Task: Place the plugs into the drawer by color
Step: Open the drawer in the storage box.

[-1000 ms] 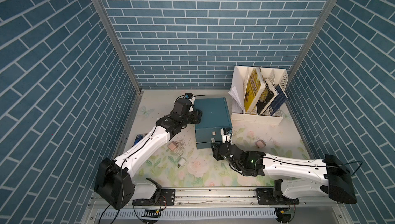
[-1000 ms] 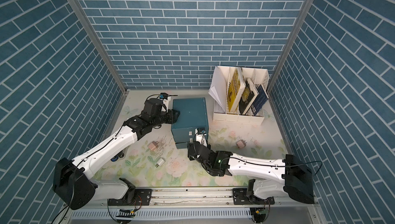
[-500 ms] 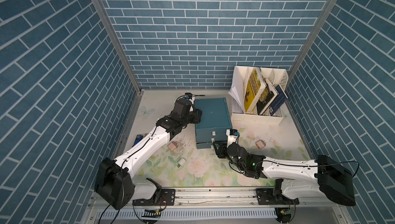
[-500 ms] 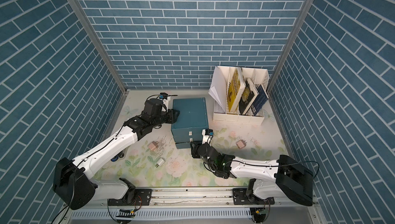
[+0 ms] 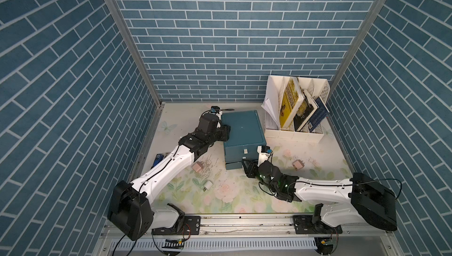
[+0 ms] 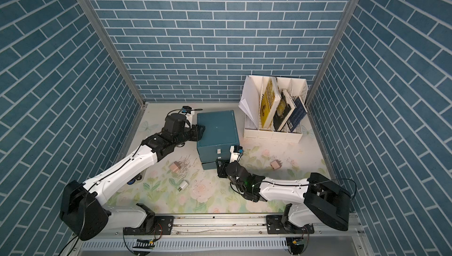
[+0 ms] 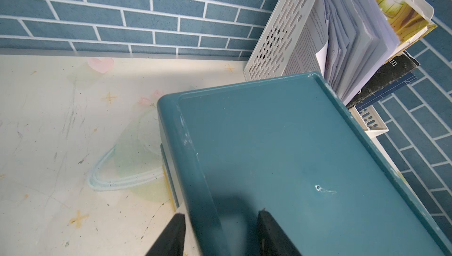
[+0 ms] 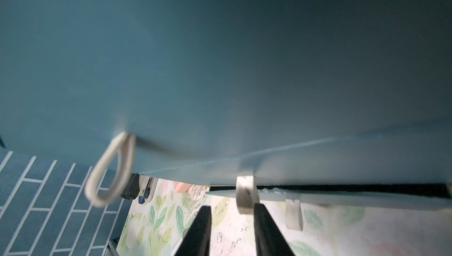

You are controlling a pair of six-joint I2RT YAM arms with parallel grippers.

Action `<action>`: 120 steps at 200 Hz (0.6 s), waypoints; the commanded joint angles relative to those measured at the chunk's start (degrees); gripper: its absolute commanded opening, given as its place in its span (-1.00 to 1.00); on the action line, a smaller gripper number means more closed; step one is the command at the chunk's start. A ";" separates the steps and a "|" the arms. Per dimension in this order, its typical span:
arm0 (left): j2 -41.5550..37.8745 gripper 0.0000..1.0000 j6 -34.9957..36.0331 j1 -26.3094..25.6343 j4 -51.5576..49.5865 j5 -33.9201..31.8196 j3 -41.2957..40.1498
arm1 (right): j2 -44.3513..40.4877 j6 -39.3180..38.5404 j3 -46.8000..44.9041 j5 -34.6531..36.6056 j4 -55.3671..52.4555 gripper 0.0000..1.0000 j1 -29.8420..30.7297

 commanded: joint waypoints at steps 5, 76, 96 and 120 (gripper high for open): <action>-0.03 0.05 1.68 0.00 -4.13 -1.55 -1.85 | 1.76 1.42 1.82 -0.74 1.30 -0.45 -1.26; -0.35 0.05 2.28 0.07 -4.00 -1.90 -2.34 | 1.55 1.66 2.98 1.19 -2.77 -0.21 -1.65; -0.34 0.05 2.25 0.02 -3.86 -1.72 -2.37 | 1.12 1.88 2.90 1.19 -3.65 -0.25 -2.21; -0.31 0.05 2.38 0.04 -3.86 -1.81 -2.37 | 1.45 1.29 3.71 0.38 -4.50 -0.29 -2.93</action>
